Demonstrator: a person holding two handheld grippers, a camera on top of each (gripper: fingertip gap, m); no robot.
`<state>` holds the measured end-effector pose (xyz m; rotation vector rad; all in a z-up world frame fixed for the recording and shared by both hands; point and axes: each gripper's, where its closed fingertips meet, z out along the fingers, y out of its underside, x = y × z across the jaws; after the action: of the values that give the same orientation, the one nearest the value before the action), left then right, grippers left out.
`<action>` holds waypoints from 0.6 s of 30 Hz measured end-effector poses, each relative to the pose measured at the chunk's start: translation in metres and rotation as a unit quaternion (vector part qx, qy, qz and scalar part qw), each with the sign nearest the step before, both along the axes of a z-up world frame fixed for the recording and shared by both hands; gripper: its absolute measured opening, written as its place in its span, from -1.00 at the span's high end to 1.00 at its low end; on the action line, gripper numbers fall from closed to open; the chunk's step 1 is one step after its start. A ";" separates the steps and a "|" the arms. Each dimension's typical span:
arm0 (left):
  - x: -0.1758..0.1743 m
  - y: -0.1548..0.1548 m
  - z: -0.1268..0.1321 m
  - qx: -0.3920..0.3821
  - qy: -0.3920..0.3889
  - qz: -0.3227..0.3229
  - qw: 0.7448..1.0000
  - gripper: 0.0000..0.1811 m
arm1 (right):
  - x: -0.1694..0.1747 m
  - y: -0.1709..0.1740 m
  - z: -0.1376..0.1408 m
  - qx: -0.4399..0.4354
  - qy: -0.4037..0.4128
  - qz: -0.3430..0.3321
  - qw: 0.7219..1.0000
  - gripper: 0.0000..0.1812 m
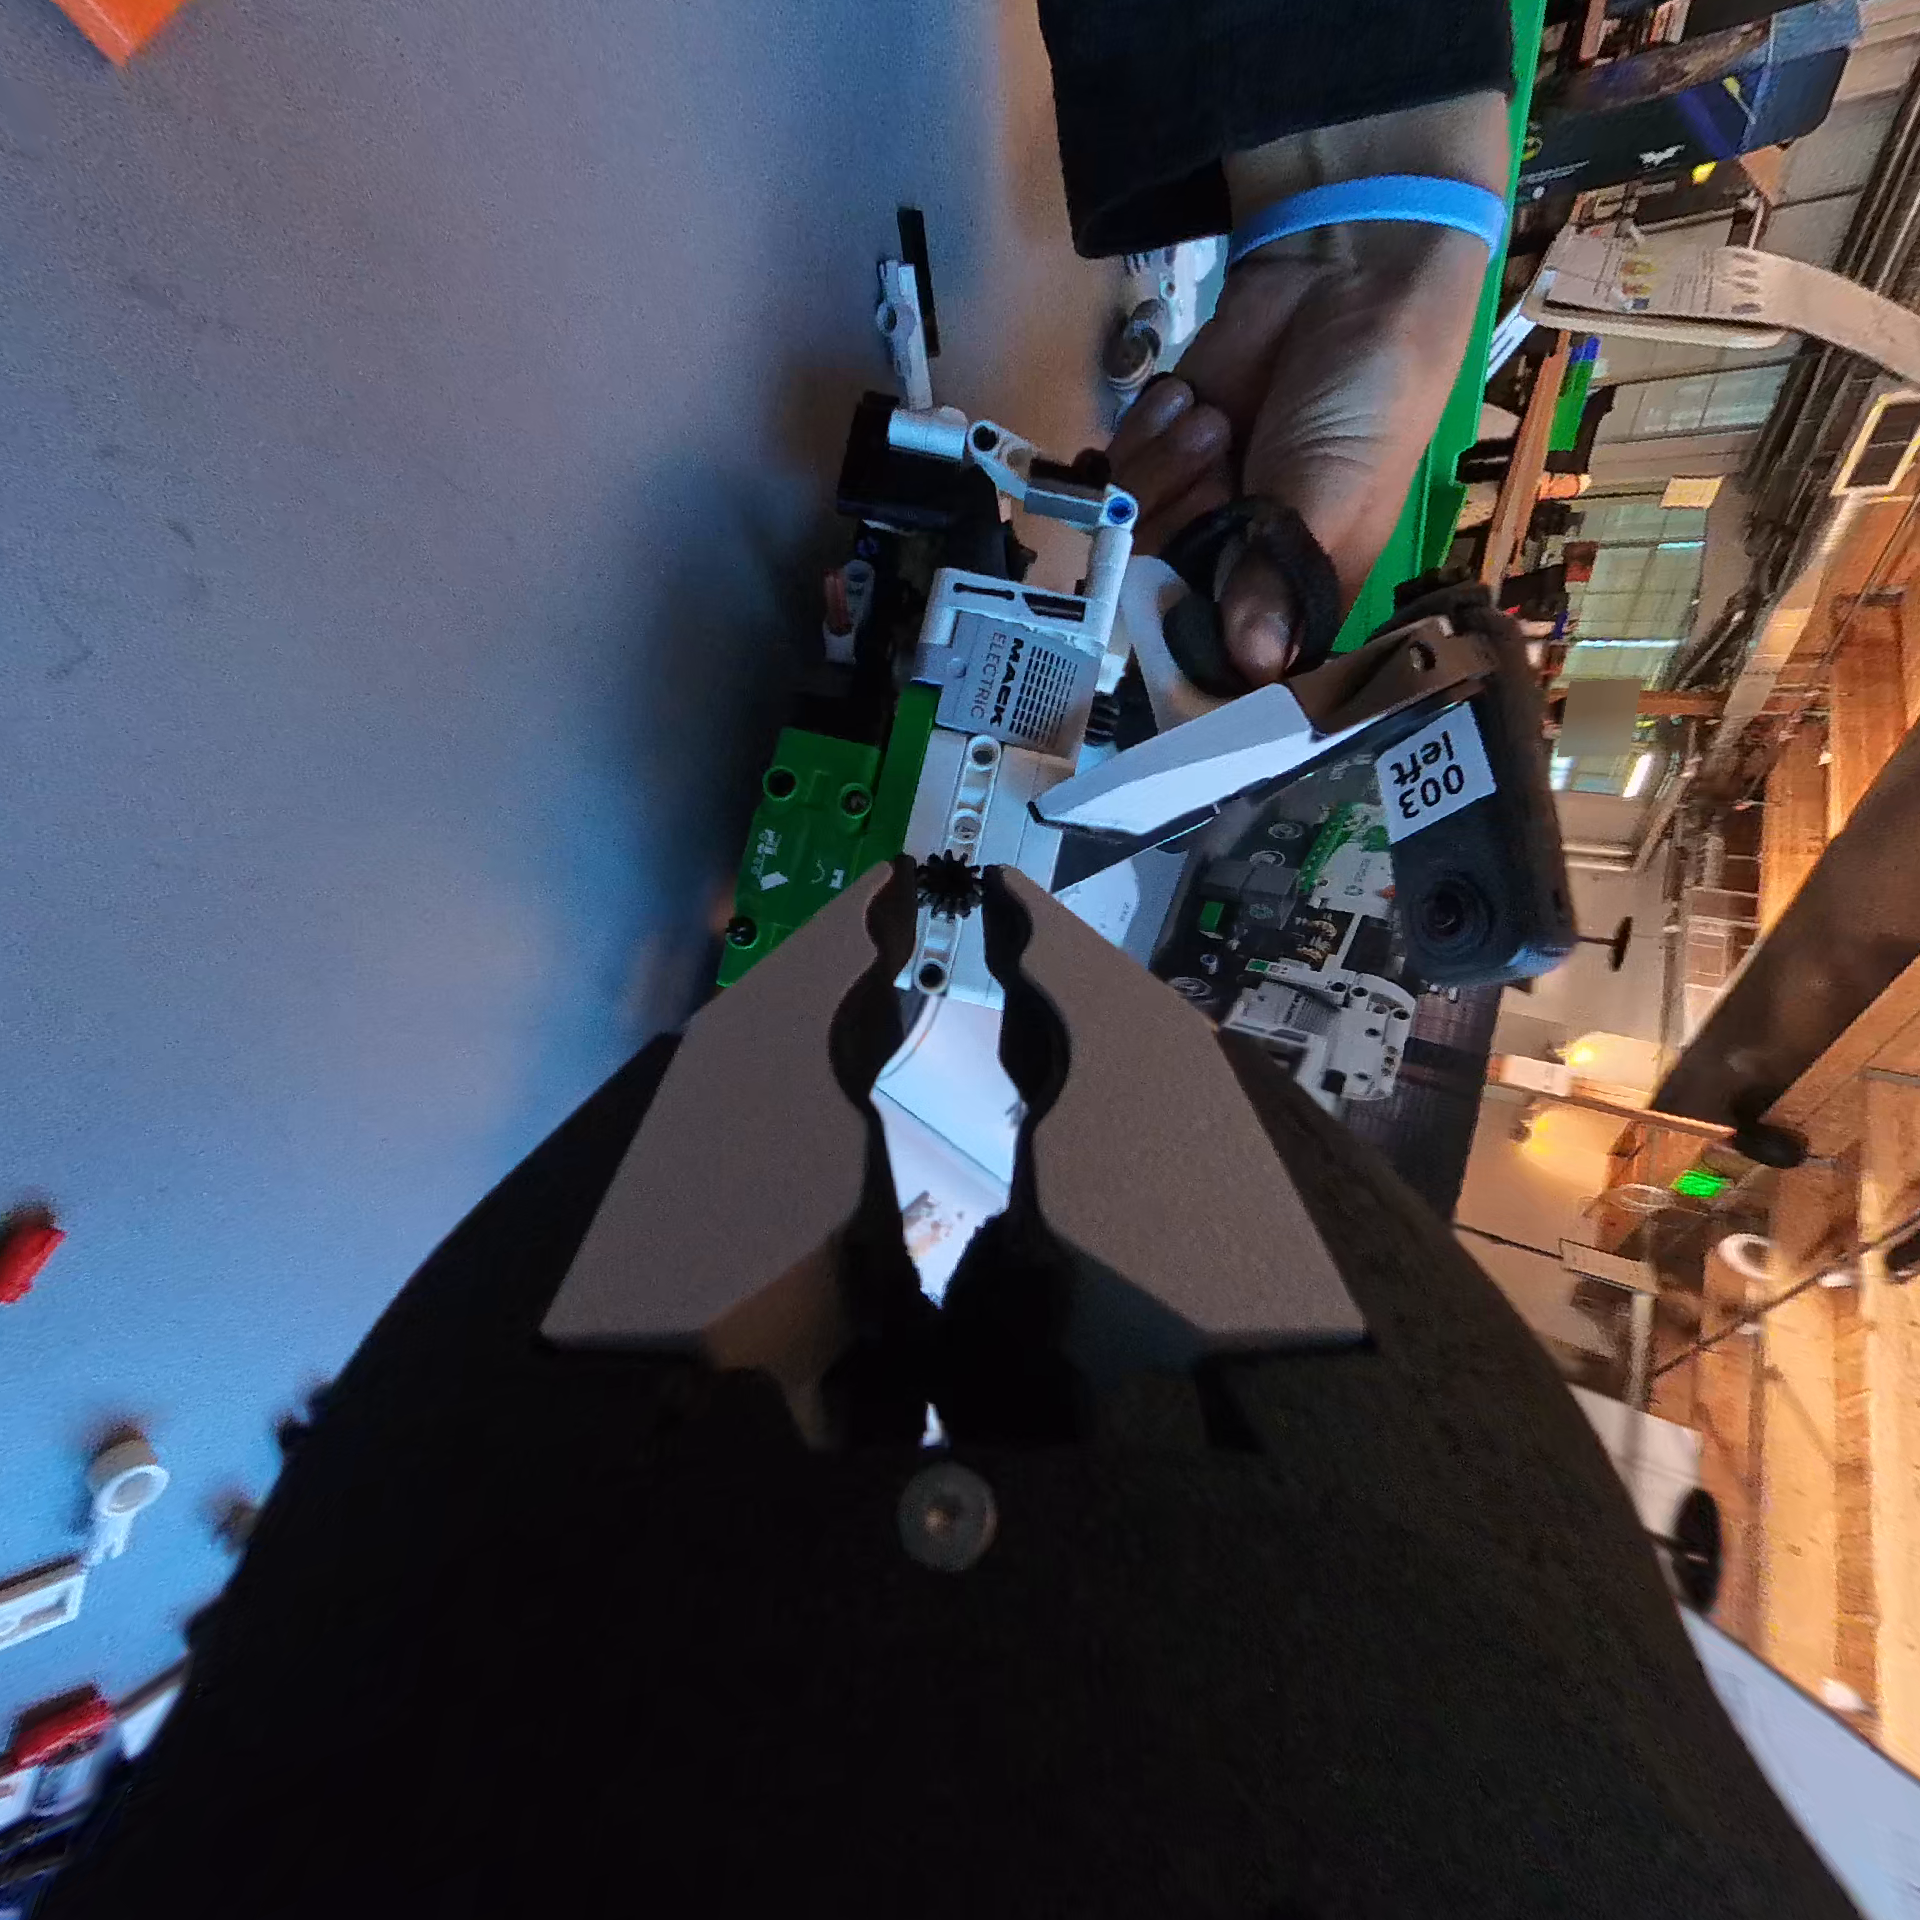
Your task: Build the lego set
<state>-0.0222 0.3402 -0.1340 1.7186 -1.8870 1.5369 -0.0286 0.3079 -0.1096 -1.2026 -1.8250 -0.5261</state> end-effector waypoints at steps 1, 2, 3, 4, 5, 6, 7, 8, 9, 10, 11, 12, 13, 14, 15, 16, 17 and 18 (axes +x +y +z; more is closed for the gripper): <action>0.000 0.000 0.000 0.000 0.000 -0.001 1.000 0.08 | 0.000 0.000 0.000 -0.012 0.014 -0.003 1.000 0.87; 0.000 0.000 0.000 -0.001 0.000 -0.003 1.000 0.08 | 0.000 0.000 0.000 -0.021 0.025 -0.003 0.999 0.87; 0.000 0.000 0.000 -0.003 0.001 -0.004 1.000 0.08 | 0.000 0.000 0.000 -0.028 0.034 -0.002 0.999 0.87; 0.000 0.001 0.000 -0.005 0.001 -0.003 1.000 0.08 | 0.000 0.001 0.001 -0.025 0.032 0.000 0.999 0.87; 0.001 0.001 0.000 -0.006 0.002 -0.003 1.000 0.09 | 0.000 0.001 0.001 -0.026 0.030 -0.001 0.999 0.87; 0.001 0.002 0.000 -0.005 0.002 -0.003 1.000 0.08 | 0.000 0.001 0.001 -0.027 0.025 -0.002 0.999 0.87; 0.001 0.001 -0.001 -0.002 0.002 -0.003 1.000 0.08 | 0.000 0.001 0.001 -0.031 0.019 -0.005 0.999 0.87; 0.000 0.001 -0.001 0.003 0.001 -0.004 1.000 0.08 | 0.000 0.000 0.000 -0.037 0.015 -0.007 0.999 0.87; 0.000 0.000 -0.001 0.008 0.000 -0.006 1.000 0.08 | 0.000 -0.001 -0.001 -0.040 0.006 -0.006 0.999 0.87; 0.000 0.000 -0.001 0.012 -0.001 -0.007 1.000 0.08 | 0.000 -0.001 -0.002 -0.039 -0.004 -0.003 0.999 0.87; 0.000 -0.001 -0.001 0.016 -0.001 -0.007 1.000 0.08 | 0.000 -0.002 -0.002 -0.042 -0.008 -0.003 0.999 0.87; 0.000 -0.001 -0.001 0.017 -0.002 -0.008 1.000 0.08 | 0.000 -0.002 -0.003 -0.040 -0.016 -0.001 0.999 0.87; 0.000 -0.001 -0.001 0.017 -0.002 -0.008 1.000 0.08 | 0.000 -0.002 -0.003 -0.031 -0.025 0.005 0.999 0.87; 0.001 -0.001 -0.001 0.016 -0.002 -0.007 1.000 0.08 | 0.000 -0.002 -0.003 -0.024 -0.032 0.007 0.999 0.87; 0.000 -0.001 -0.001 0.015 -0.002 -0.007 1.000 0.08 | 0.000 -0.002 -0.002 -0.019 -0.035 0.008 0.999 0.87; 0.000 -0.001 -0.001 0.015 -0.002 -0.008 1.000 0.09 | 0.000 -0.002 -0.002 -0.012 -0.037 0.012 0.999 0.87; 0.000 -0.001 -0.001 0.017 -0.003 -0.008 1.000 0.09 | 0.000 -0.002 -0.002 -0.006 -0.034 0.016 0.999 0.87; 0.000 -0.002 -0.001 0.020 -0.004 -0.009 1.000 0.09 | 0.000 -0.003 -0.003 -0.009 -0.023 0.015 1.000 0.87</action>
<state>-0.0219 0.3386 -0.1347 1.7089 -1.9440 1.5109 -0.0290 0.3050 -0.1124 -1.1823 -1.8864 -0.5253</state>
